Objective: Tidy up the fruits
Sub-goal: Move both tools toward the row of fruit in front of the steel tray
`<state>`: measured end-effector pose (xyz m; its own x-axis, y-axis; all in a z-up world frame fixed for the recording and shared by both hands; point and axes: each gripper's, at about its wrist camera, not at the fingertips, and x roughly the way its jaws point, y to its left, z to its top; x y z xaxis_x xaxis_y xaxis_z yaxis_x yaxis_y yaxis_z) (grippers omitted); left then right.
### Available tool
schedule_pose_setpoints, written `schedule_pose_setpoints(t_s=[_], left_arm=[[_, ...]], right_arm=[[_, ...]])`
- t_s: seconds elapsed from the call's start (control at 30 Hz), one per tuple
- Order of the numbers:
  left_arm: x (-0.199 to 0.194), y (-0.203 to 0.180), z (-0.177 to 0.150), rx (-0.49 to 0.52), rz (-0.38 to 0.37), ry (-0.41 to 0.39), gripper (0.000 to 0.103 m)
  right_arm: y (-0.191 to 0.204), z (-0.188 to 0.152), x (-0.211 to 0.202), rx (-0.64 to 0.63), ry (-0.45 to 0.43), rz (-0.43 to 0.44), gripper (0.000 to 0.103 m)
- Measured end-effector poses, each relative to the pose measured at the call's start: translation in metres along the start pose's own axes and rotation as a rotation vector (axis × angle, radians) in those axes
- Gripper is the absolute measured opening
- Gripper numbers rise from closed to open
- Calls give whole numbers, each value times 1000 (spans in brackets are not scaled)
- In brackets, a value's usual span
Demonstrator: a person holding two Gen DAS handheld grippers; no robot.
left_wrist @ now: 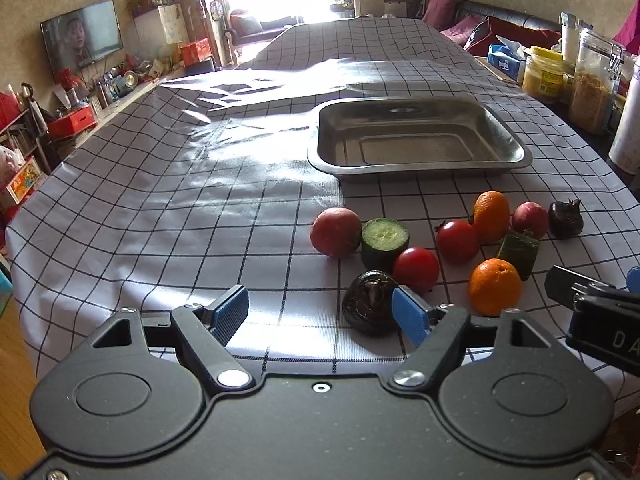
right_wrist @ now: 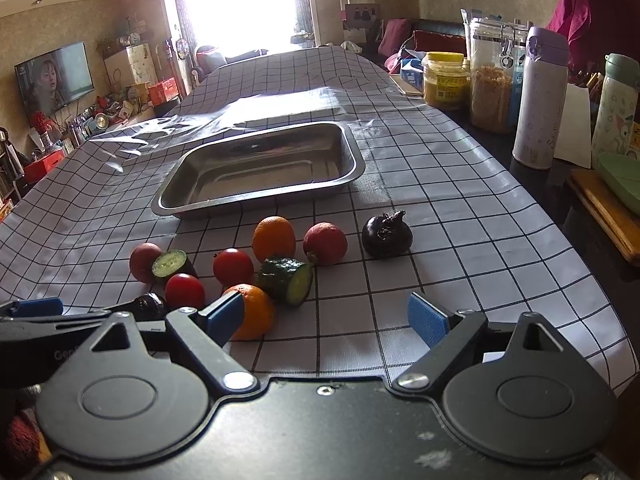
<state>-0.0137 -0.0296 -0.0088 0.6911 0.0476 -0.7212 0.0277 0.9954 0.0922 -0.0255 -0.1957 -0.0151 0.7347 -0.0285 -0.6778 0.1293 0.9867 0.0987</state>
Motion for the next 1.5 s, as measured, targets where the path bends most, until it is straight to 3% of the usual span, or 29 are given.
schedule_pose_setpoints(t_s=[0.23, 0.7, 1.17, 1.5], left_arm=[[9, 5, 3, -36, -84, 100, 74], [11, 11, 6, -72, -67, 118, 74], [12, 13, 7, -77, -71, 142, 74], [13, 10, 9, -56, -92, 153, 73]], right_arm=[[1, 0, 1, -8, 12, -2, 93], [9, 3, -1, -64, 36, 22, 93], [11, 8, -8, -44, 20, 99, 93], [11, 9, -1, -49, 115, 124, 93]])
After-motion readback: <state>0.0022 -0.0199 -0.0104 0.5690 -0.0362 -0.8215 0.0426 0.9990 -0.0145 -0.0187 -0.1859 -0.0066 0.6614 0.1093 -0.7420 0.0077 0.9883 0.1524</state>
